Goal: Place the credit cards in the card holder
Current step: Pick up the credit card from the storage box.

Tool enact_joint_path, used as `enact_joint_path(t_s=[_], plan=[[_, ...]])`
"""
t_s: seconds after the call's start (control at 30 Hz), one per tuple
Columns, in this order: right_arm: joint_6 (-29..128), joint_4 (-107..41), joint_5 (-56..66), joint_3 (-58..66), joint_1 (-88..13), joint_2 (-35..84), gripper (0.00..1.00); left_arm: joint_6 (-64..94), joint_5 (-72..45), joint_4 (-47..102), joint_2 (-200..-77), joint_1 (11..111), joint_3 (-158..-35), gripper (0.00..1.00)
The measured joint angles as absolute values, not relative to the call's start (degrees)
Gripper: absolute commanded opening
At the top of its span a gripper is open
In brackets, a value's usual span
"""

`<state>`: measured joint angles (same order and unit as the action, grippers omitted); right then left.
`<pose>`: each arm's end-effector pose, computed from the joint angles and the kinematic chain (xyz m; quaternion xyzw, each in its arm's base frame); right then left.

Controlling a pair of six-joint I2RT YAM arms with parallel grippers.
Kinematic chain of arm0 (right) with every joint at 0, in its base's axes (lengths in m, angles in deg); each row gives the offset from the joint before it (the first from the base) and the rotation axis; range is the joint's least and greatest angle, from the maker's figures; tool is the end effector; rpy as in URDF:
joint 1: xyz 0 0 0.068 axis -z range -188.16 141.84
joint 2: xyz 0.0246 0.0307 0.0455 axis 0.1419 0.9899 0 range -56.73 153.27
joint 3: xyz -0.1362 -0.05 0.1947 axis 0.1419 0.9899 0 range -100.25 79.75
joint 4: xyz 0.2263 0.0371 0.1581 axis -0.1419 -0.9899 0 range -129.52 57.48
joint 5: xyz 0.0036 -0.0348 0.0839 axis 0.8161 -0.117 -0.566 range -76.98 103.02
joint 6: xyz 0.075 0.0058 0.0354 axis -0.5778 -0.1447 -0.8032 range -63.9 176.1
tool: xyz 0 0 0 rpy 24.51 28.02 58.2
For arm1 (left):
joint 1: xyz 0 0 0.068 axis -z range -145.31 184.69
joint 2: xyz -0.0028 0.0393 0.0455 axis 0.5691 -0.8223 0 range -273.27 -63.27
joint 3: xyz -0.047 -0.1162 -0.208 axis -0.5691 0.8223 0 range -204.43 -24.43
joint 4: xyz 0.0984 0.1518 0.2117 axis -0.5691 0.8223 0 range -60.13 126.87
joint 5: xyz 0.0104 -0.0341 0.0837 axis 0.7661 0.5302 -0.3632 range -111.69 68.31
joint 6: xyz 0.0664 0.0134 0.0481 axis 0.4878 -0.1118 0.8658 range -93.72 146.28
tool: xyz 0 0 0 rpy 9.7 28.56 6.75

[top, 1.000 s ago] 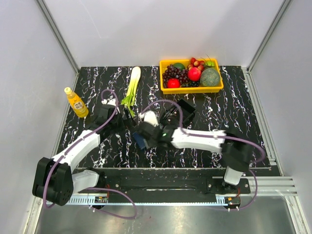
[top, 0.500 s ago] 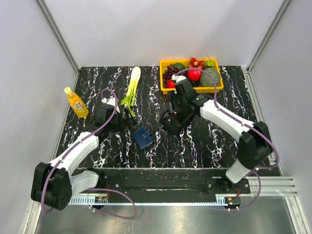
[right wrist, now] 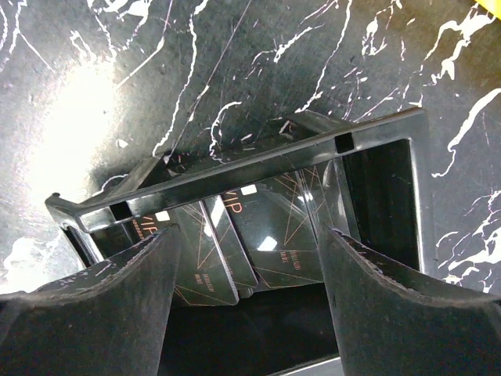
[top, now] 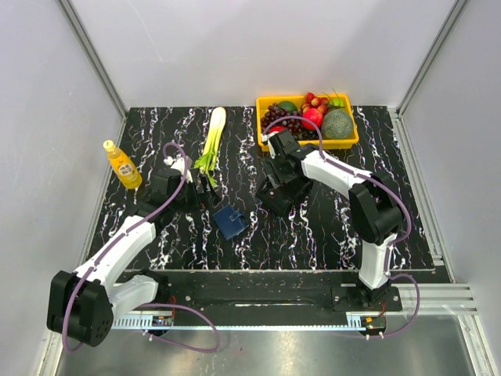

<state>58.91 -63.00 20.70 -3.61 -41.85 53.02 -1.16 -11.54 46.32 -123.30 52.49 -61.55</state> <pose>0.3722 0.2364 0.1472 -0.2814 0.9142 0.0138 0.2912 0.2645 -0.0983 0.1758 -0.0380 0.9004 -0.2377 0.3624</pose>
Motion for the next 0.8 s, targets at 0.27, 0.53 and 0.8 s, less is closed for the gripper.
enact_joint_path(t_s=[0.27, 0.53, 0.8], plan=[[60.4, -63.7, 20.3, -3.6, -41.8, 54.1, 0.78, -0.5, -10.7, 46.3, -123.5, 52.5, -61.6, 0.99], [60.4, -64.0, 19.6, -3.5, -41.8, 54.6, 0.8, -0.5, -9.7, 46.0, -124.9, 52.5, -61.6, 0.99], [57.9, -67.0, 19.8, -3.5, -41.9, 55.3, 0.79, -0.5, -9.2, 45.7, -125.3, 52.5, -61.6, 0.99]])
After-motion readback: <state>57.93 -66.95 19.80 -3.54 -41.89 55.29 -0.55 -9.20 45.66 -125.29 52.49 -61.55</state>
